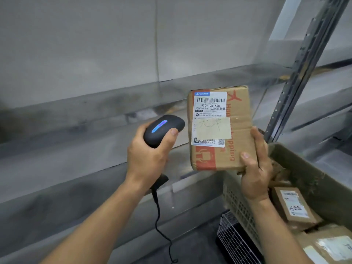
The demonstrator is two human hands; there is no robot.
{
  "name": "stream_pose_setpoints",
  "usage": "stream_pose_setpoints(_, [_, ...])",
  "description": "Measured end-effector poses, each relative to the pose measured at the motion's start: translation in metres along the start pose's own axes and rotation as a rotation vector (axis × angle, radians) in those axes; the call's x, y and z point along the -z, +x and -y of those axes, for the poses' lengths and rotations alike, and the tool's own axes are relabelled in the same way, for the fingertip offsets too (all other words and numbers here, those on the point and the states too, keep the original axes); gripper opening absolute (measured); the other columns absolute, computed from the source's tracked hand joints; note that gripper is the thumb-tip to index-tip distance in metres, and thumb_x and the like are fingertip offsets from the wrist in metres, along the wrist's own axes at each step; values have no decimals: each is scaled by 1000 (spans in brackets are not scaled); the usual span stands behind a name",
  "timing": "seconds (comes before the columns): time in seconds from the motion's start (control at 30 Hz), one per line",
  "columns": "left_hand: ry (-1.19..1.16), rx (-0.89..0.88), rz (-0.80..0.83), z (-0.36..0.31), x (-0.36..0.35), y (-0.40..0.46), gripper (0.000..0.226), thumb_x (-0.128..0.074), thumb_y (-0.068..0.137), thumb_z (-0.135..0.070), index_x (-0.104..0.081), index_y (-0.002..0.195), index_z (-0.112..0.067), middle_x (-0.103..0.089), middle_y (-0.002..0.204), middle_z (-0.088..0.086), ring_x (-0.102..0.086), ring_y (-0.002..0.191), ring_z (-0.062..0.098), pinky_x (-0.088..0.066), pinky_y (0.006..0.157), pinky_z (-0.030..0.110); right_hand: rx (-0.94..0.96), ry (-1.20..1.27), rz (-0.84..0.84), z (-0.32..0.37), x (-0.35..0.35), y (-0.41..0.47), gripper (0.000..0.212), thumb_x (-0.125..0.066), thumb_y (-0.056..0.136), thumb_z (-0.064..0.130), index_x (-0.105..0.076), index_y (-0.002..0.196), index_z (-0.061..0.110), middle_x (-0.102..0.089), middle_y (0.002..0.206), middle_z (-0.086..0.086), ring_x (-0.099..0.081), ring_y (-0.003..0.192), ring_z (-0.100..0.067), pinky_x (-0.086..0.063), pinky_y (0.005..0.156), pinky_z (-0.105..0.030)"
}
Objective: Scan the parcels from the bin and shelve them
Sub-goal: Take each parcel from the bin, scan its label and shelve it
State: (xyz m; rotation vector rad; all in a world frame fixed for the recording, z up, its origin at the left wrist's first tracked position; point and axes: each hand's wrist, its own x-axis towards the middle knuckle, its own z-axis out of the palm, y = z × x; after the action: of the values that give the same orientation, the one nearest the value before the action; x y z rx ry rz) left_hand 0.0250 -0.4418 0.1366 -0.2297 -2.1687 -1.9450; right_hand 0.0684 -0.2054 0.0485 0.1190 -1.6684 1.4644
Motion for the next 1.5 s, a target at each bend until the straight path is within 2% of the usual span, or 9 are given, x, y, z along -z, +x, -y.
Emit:
stream_pose_setpoints(0.13, [-2, -6, -126, -7, 54, -15, 38, -82, 80, -47, -62, 110, -36, -76, 90, 7, -63, 51, 19, -53, 50, 33, -24, 98, 86, 15, -36, -9, 52, -48, 94, 34, -47, 145, 42, -42, 145, -14, -49, 127, -44, -52, 93, -63])
stream_pose_setpoints(0.27, [17, 5, -240, -8, 109, -32, 41, -78, 77, -50, -63, 112, -34, -75, 89, 7, -63, 50, 22, -54, 52, 35, -30, 199, 137, 35, -77, -22, 54, -49, 92, 34, -49, 146, 39, -43, 147, -14, -48, 129, -43, -52, 97, -60])
stream_pose_setpoints(0.4, [40, -6, -348, -8, 161, -52, 46, -78, 76, -52, -63, 115, -32, -75, 89, 8, -62, 49, 23, -52, 51, 35, -44, 306, 225, 48, -119, -35, 55, -50, 92, 31, -49, 147, 32, -42, 148, -18, -45, 131, -46, -44, 97, -73])
stream_pose_setpoints(0.5, [57, -14, -435, -10, 195, -65, 44, -78, 75, -52, -63, 113, -33, -74, 86, 8, -60, 48, 22, -51, 48, 35, -61, 408, 247, 66, -153, -46, 54, -50, 91, 28, -52, 144, 36, -42, 148, -16, -45, 133, -44, -44, 100, -70])
stream_pose_setpoints(0.63, [67, -31, -531, -16, 229, -77, 43, -78, 77, -49, -63, 113, -32, -74, 85, 9, -60, 47, 23, -52, 48, 37, -52, 516, 295, 86, -192, -54, 54, -50, 91, 26, -53, 144, 34, -45, 142, -9, -46, 131, -45, -46, 99, -70])
stream_pose_setpoints(0.87, [141, -50, -658, -22, 261, -85, 52, -76, 76, -54, -62, 118, -28, -75, 85, 6, -63, 48, 22, -56, 49, 39, -15, 646, 380, 104, -250, -42, 55, -49, 92, 22, -52, 147, 30, -42, 149, -17, -44, 134, -47, -43, 98, -74])
stream_pose_setpoints(1.2, [152, -58, -770, -27, 275, -65, 52, -77, 80, -49, -62, 123, -22, -74, 90, 9, -64, 48, 22, -53, 47, 34, 67, 651, 400, 108, -321, 0, 58, -50, 92, 22, -48, 149, 13, -45, 150, -14, -43, 139, -36, -38, 109, -65])
stream_pose_setpoints(1.37, [149, -54, -772, -24, 275, -56, 50, -76, 80, -49, -62, 121, -24, -74, 88, 10, -63, 48, 21, -53, 47, 34, 101, 595, 408, 108, -346, 12, 57, -48, 94, 23, -47, 150, 17, -44, 147, -11, -45, 136, -29, -44, 107, -59])
stream_pose_setpoints(1.5, [146, -50, -773, -24, 278, -50, 52, -75, 76, -52, -62, 120, -27, -74, 88, 9, -64, 49, 22, -53, 49, 35, 144, 545, 385, 112, -368, 17, 55, -47, 93, 25, -46, 148, 24, -43, 145, -10, -45, 136, -21, -46, 110, -43])
